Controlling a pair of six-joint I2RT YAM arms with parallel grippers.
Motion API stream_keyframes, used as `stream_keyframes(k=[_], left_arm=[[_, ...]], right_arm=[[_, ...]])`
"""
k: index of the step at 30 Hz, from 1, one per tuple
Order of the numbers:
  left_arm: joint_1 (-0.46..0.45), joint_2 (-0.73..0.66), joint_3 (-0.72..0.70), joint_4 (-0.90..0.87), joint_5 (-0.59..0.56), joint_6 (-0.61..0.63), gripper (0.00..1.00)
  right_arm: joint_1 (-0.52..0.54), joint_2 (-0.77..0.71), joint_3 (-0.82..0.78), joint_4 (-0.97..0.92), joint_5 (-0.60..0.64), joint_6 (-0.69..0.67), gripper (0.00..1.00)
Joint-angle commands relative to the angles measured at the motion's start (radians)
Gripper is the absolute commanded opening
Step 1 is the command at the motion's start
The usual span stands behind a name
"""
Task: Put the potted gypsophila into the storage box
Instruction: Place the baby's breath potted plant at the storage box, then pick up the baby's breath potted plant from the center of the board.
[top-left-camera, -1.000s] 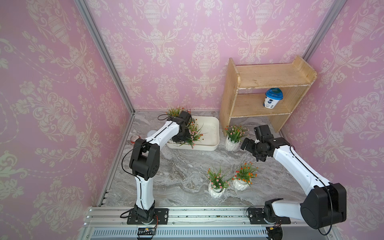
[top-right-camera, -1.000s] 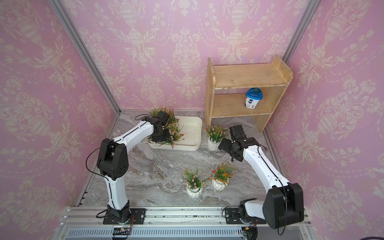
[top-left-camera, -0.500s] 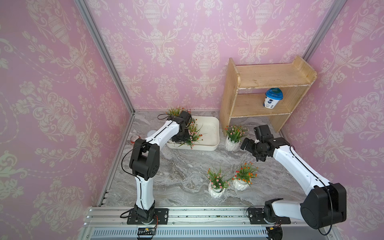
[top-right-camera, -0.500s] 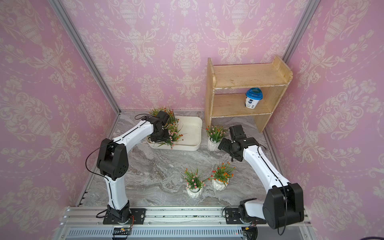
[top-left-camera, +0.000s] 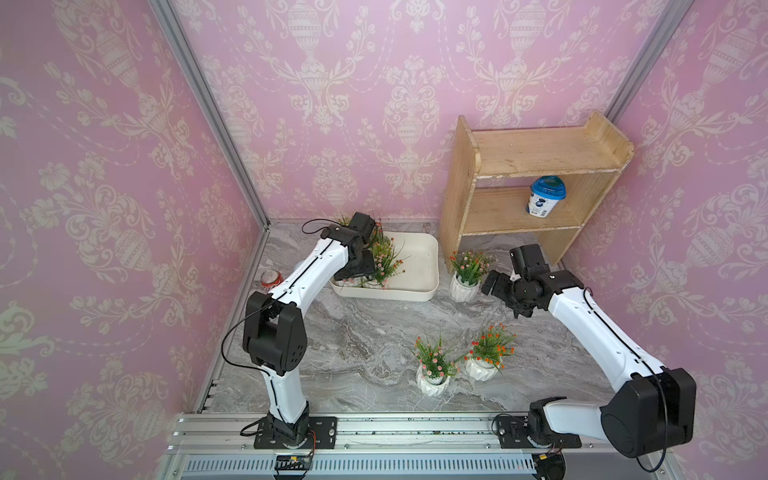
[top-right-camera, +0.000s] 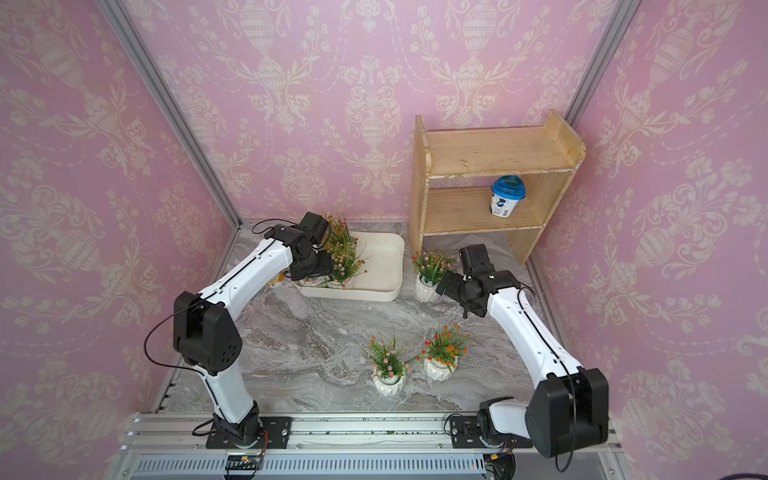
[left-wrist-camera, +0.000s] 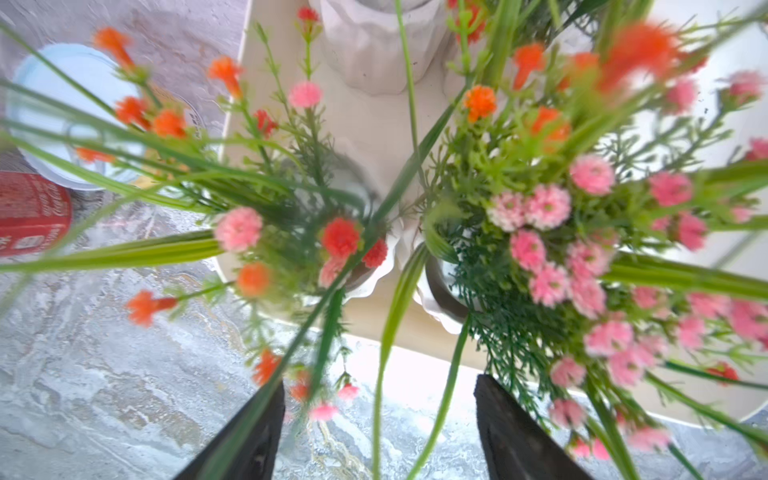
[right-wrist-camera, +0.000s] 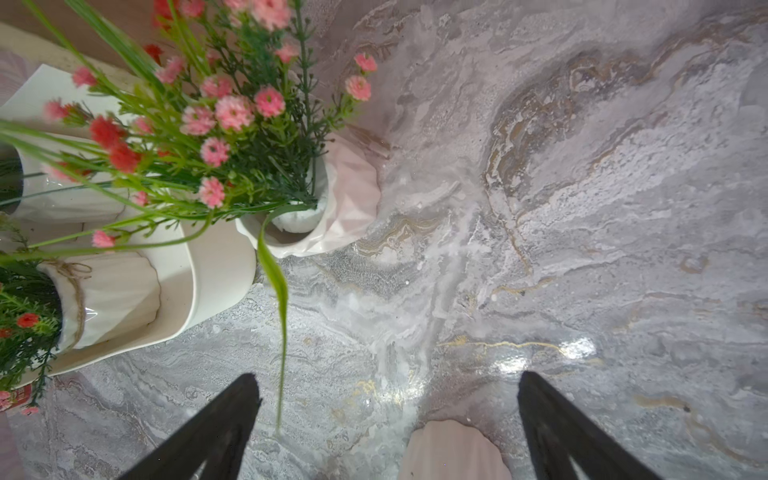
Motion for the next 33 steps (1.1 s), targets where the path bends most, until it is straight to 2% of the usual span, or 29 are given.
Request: stream_keyframes(k=[1, 8, 10, 13, 15, 20, 23, 27, 33], left_arm=[[0.012, -0.057, 0.025, -0.041, -0.032, 0.006, 0.77], [0.027, -0.145, 0.013, -0.066, -0.044, 0.008, 0.80], [0.029, -0.176, 0.001, -0.077, -0.040, 0.010, 0.83], [0.029, -0.230, -0.030, -0.084, -0.012, 0.017, 0.92], [0.029, -0.266, -0.053, -0.078, 0.052, 0.051, 0.99], [0.026, -0.374, -0.127, -0.109, 0.272, 0.143, 0.99], [0.012, -0.450, -0.212, -0.136, 0.321, 0.168, 0.99], [-0.066, -0.549, -0.338, -0.136, 0.327, 0.129, 0.99], [-0.323, -0.613, -0.509, -0.014, 0.306, -0.042, 0.99]], right_arm=[[-0.012, 0.016, 0.045, -0.052, -0.009, -0.035, 1.00], [-0.031, 0.014, 0.060, -0.080, -0.007, -0.042, 1.00], [-0.042, 0.022, 0.066, -0.108, 0.000, -0.046, 1.00], [-0.058, 0.034, 0.109, -0.153, 0.021, -0.053, 1.00], [-0.075, 0.035, 0.113, -0.165, 0.024, -0.058, 1.00], [-0.127, 0.020, 0.108, -0.177, 0.017, -0.058, 1.00], [-0.151, 0.025, 0.107, -0.173, -0.006, -0.058, 1.00], [-0.175, 0.048, 0.121, -0.170, -0.051, -0.059, 1.00], [-0.196, 0.101, 0.186, -0.221, -0.050, -0.117, 1.00]])
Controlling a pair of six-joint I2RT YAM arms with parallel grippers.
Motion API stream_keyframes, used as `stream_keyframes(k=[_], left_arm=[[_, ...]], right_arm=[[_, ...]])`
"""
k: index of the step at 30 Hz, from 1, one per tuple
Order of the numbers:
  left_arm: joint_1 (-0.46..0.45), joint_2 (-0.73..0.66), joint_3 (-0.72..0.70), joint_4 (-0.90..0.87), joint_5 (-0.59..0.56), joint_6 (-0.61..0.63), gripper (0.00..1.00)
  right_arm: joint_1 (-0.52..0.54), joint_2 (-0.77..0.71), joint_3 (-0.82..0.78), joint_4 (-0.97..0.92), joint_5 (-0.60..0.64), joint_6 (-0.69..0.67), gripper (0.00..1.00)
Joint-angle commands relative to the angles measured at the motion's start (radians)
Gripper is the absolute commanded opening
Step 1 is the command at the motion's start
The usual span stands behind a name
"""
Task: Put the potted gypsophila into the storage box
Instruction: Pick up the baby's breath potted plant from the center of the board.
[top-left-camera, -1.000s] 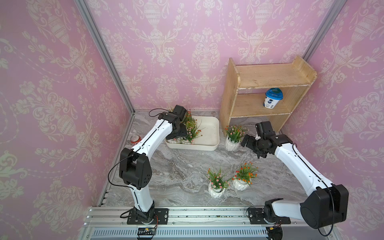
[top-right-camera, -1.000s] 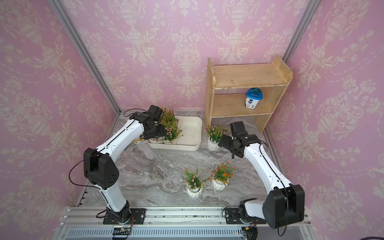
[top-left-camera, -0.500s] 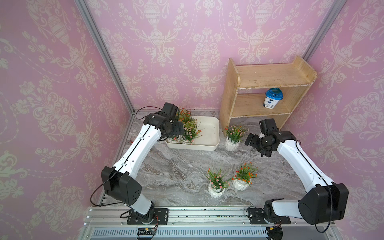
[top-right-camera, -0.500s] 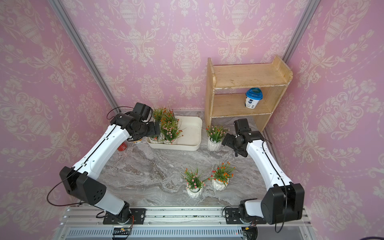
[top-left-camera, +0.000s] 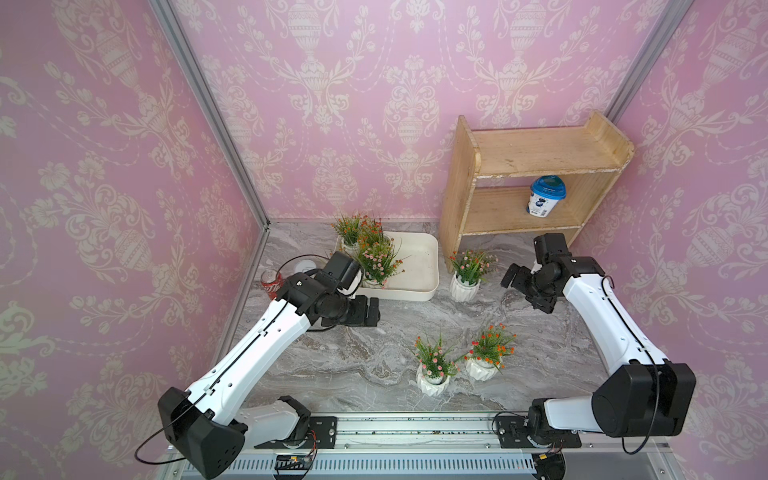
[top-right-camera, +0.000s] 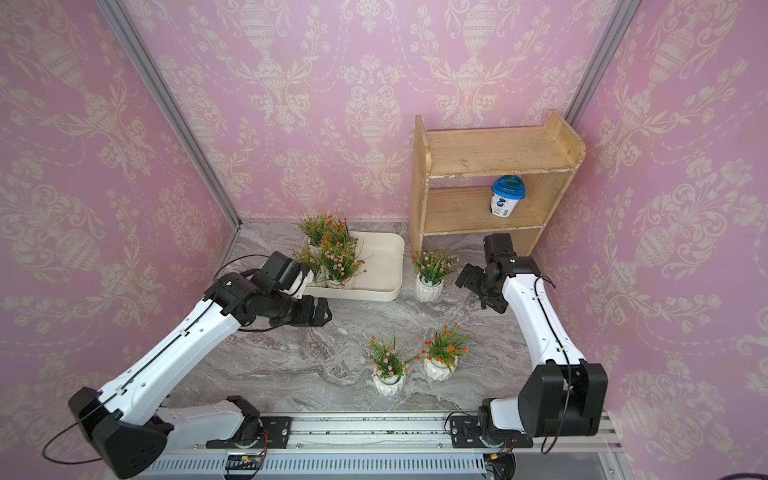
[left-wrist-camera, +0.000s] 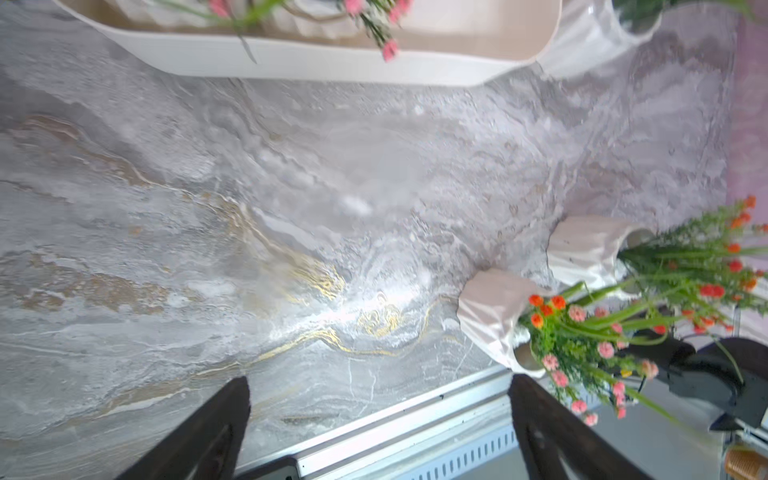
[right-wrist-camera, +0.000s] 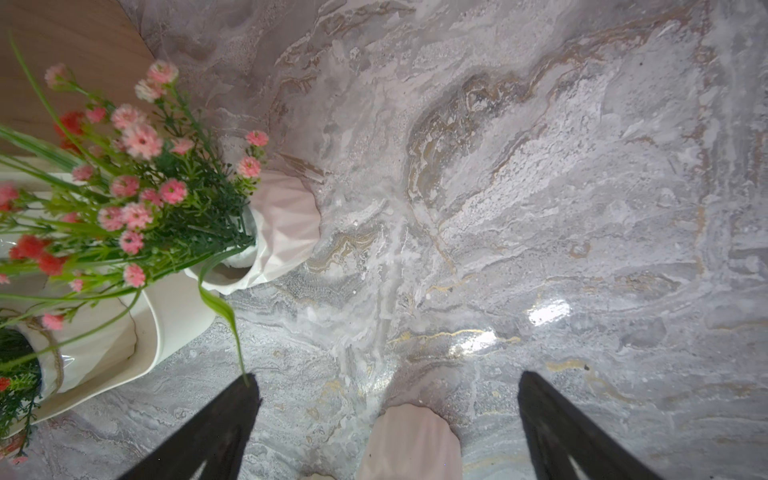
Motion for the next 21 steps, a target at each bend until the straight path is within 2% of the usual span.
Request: stream_keyframes(k=[1, 4, 6, 17, 21], left_arm=[[-0.115, -0.014, -0.071, 0.075, 0.004, -0.118, 0.99], [-0.190, -0.018, -0.136, 0.154, 0.006, -0.176, 0.99], [-0.209, -0.010, -0.162, 0.174, -0.006, -0.200, 0.99], [-0.217, -0.032, -0.297, 0.305, -0.004, -0.254, 0.99], [-0.217, -0.035, -0.353, 0.375, 0.016, -0.273, 0.99]], right_arm=[[-0.007, 0.013, 0.034, -0.042, -0.022, -0.029, 1.00], [-0.006, -0.004, 0.002, -0.022, -0.059, -0.011, 0.99], [-0.006, -0.019, -0.025, -0.025, -0.068, -0.012, 1.00], [-0.011, -0.195, -0.215, -0.150, -0.030, 0.008, 0.99], [-0.059, -0.266, -0.285, -0.156, -0.033, 0.040, 0.98]])
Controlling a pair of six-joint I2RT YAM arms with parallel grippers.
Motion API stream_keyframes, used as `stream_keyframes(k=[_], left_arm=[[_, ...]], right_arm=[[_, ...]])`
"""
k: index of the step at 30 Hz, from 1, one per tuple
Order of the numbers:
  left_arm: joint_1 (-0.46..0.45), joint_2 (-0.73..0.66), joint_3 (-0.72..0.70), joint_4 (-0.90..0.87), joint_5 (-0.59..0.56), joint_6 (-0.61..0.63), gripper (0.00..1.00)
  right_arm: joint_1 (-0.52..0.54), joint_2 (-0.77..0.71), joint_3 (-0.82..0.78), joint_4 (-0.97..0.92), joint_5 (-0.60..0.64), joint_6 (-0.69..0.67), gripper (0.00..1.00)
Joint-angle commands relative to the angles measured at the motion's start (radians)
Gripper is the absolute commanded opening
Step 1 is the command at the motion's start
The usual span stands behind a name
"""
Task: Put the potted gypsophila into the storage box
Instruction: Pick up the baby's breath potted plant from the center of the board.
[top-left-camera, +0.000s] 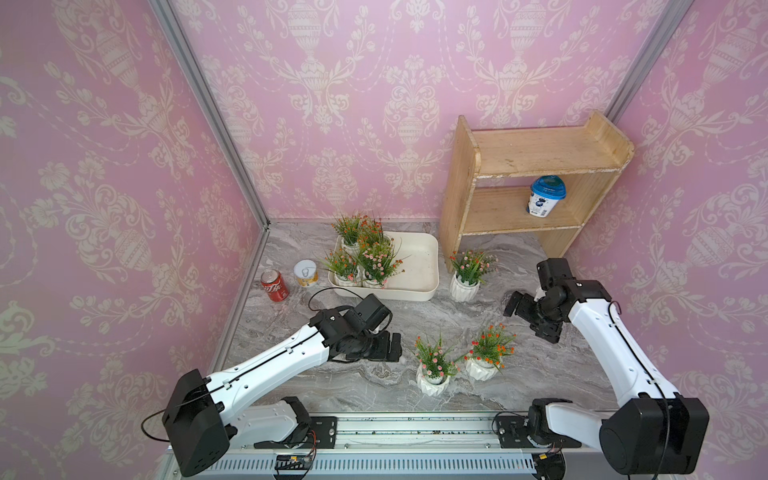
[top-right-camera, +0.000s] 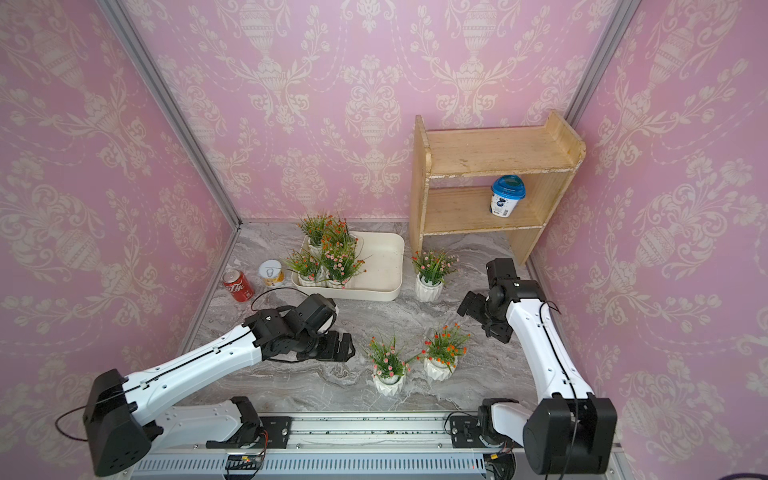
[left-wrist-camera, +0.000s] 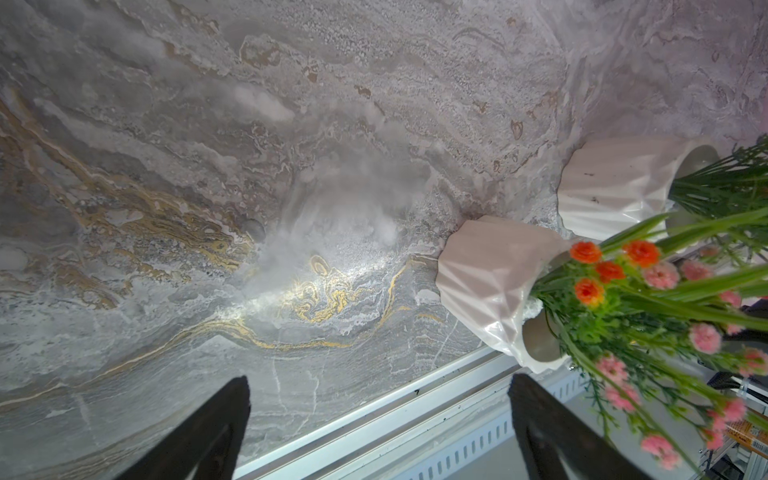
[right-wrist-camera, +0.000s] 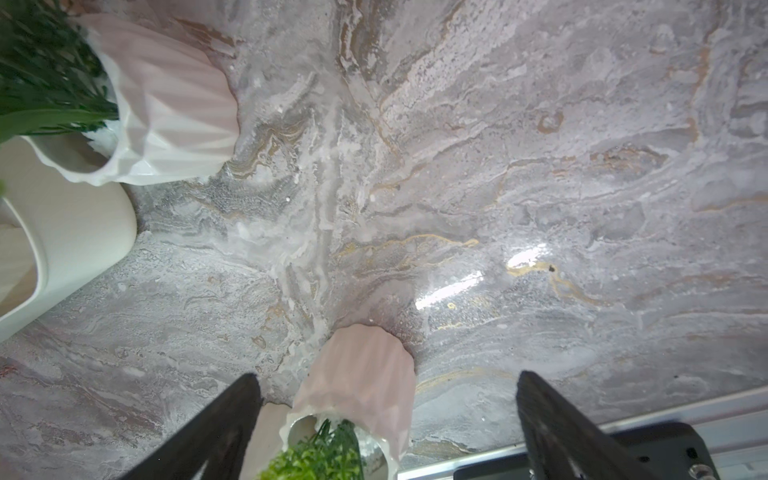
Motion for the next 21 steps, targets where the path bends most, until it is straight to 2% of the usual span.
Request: stream_keyframes(k=[1, 5, 14, 21], left_arm=[[-0.008, -0.017, -0.041, 0.075, 0.017, -0.039, 0.99], [-0.008, -0.015, -0.070, 0.092, 0.013, -0.042, 0.99], [0.001, -0.013, -0.079, 0.100, 0.014, -0.018, 0.99], [0.017, 0.006, -0.078, 0.121, 0.045, -0.006, 0.99]], right_arm=[[-0.038, -0.057, -0.045, -0.057, 0.006, 0.036, 0.98], [-0.049, -0.099, -0.076, -0.105, 0.010, 0.034, 0.97], [-0.050, -0.201, -0.143, -0.192, -0.002, 0.051, 0.87], [-0.050, -0.208, -0.179, -0.229, -0.038, -0.001, 0.83]])
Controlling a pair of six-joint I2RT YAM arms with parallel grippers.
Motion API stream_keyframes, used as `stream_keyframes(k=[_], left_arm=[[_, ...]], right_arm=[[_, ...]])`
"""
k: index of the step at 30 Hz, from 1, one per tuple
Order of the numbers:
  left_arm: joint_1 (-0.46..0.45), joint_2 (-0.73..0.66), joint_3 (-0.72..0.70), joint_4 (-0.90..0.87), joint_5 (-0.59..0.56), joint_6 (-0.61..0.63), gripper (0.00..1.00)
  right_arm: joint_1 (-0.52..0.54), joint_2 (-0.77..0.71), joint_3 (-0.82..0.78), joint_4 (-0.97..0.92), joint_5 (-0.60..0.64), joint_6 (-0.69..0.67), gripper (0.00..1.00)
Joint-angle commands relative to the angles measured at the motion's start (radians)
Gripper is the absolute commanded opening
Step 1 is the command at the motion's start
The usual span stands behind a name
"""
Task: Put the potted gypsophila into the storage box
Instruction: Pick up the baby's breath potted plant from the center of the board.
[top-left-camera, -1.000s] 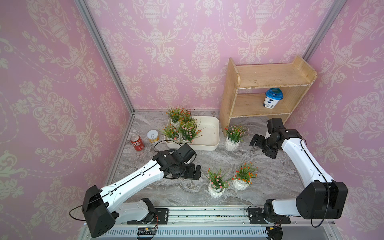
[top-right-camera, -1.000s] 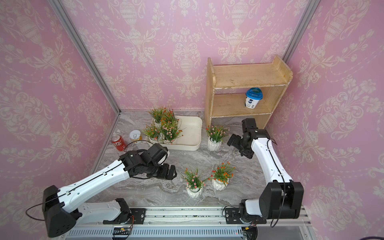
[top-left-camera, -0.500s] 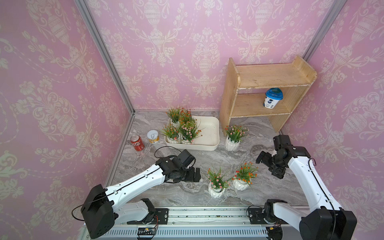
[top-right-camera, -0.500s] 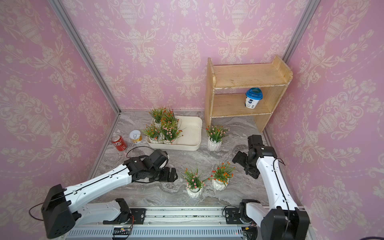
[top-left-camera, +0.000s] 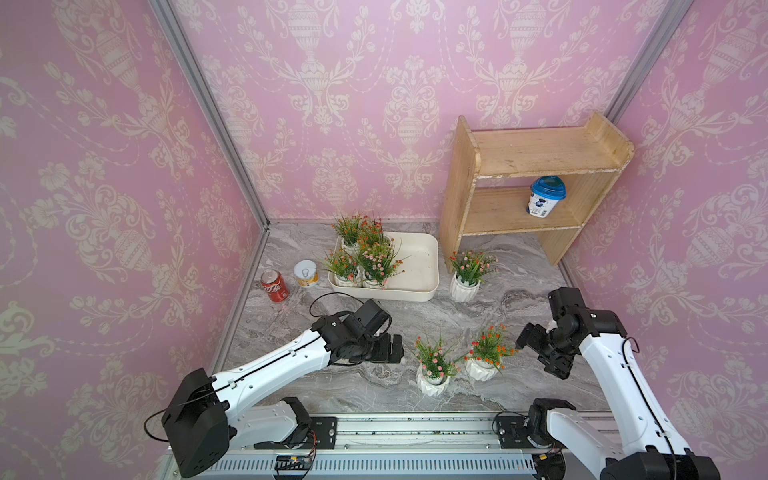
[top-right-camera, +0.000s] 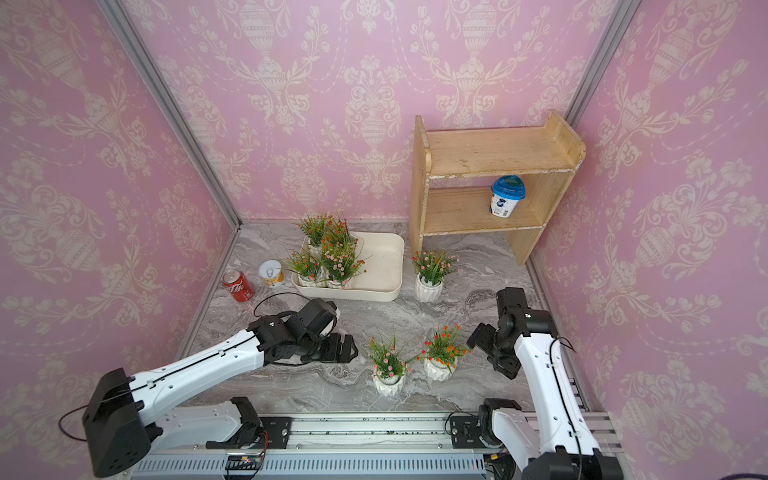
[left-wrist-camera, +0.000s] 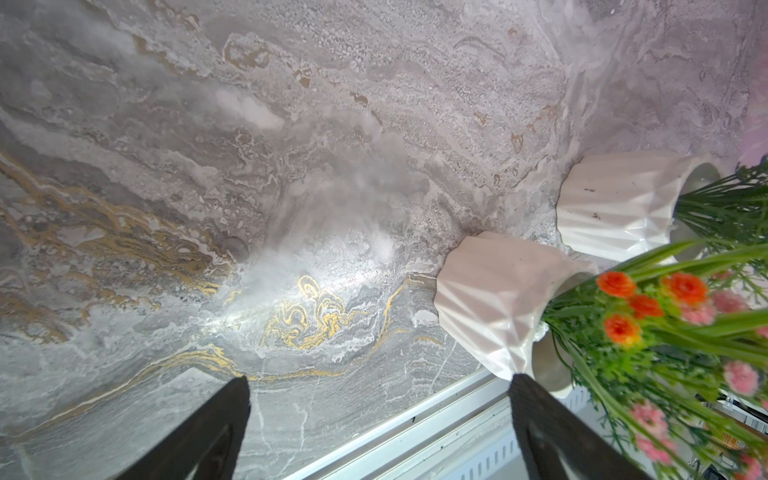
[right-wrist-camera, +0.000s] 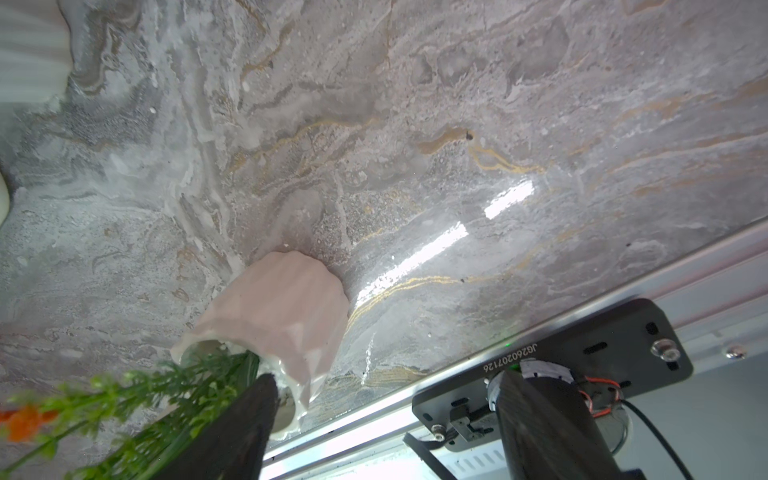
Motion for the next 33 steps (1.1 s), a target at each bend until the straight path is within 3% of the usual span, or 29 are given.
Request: stream_keyframes(k=[1, 9, 15, 33], left_arm=[[0.012, 0.008, -0.013, 0.007, 0.027, 0.013, 0.99], [0.029, 0.008, -0.035, 0.029, 0.041, 0.000, 0.99], [0.033, 0.023, -0.036, 0.038, 0.048, -0.007, 0.99], [0.094, 0.039, -0.033, 0.039, 0.051, -0.020, 0.99]], right_arm=[[-0.003, -0.014, -0.025, -0.048, -0.030, -0.053, 0.82], [0.026, -0.027, -0.053, 0.006, -0.169, -0.099, 0.76], [0.092, -0.030, -0.077, 0.052, -0.199, -0.093, 0.72], [0.207, -0.034, -0.150, 0.179, -0.114, 0.016, 0.56]])
